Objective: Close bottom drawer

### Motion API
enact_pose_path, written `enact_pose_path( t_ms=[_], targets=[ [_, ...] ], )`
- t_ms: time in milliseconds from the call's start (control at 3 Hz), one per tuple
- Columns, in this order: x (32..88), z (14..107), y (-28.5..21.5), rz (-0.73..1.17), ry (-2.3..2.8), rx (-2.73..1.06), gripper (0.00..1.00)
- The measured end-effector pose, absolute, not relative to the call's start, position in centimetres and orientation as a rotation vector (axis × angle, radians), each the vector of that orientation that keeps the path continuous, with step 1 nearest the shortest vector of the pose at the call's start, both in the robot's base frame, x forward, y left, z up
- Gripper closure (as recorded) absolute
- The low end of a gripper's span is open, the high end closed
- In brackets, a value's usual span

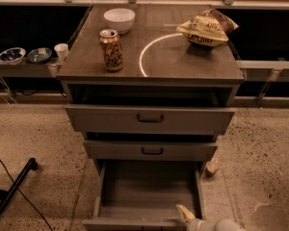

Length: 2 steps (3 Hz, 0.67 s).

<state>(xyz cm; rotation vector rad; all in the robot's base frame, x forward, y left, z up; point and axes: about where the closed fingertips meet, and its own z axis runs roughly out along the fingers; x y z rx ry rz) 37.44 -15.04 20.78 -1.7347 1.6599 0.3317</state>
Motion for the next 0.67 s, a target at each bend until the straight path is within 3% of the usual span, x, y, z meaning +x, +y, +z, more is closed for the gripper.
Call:
enact_pose_path(
  t_ms=[667],
  targets=[
    [37.15, 18.44, -15.89, 0.333, 1.742, -1.750, 0.50]
  ],
)
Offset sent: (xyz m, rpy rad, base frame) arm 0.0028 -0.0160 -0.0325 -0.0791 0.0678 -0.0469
